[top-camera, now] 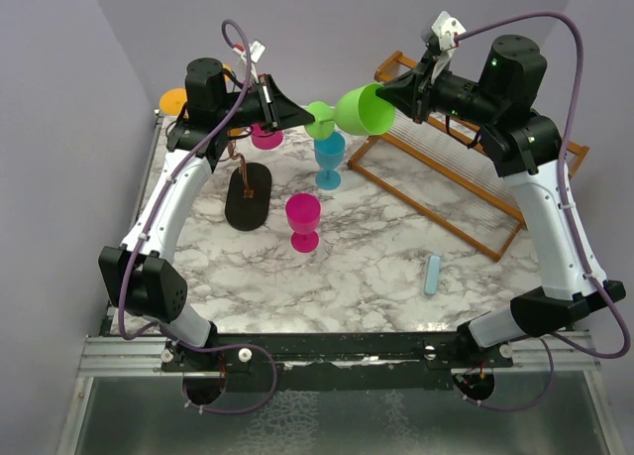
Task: Place the wine glass upside down on the wine glass rack
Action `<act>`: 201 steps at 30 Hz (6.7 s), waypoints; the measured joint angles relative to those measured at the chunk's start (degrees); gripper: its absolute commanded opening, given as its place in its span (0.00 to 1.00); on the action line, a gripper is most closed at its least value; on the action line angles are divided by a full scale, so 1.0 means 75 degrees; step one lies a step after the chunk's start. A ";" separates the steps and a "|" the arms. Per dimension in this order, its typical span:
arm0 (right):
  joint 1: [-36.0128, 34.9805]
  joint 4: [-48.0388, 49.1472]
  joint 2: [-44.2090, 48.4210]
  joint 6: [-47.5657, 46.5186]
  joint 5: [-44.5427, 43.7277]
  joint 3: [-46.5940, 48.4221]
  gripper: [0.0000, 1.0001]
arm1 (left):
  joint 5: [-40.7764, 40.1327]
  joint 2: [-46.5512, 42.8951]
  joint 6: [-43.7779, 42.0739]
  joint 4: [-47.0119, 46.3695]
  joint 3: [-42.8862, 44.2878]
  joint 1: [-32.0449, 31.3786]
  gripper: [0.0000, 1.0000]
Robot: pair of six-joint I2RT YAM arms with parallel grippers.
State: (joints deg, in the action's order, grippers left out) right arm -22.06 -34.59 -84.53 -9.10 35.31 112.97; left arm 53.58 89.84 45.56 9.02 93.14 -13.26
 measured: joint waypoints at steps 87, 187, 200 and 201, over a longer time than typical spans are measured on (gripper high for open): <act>0.0507 -0.0006 0.1472 -0.1000 -0.0574 -0.1428 0.83 | -0.9084 -0.2261 -1.4405 0.8160 0.1918 0.0058 0.00; 0.0906 0.0044 0.1629 -0.1023 -0.0175 -0.2034 0.86 | -1.1141 -0.1737 -1.4836 0.4960 -0.0291 -0.0350 0.01; 0.0924 0.0050 0.1644 -0.1023 -0.0146 -0.2116 0.86 | -1.1115 -0.1865 -1.4691 0.5386 -0.0221 -0.0350 0.01; 0.0933 0.0050 0.1647 -0.1023 -0.0140 -0.2119 0.86 | -1.1103 -0.1871 -1.4685 0.5403 -0.0221 -0.0350 0.01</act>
State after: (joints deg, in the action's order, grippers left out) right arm -15.07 -34.22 -72.18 -16.78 34.26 97.08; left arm -29.69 75.81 -64.58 49.54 91.48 -15.88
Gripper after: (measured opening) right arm 0.856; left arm 0.020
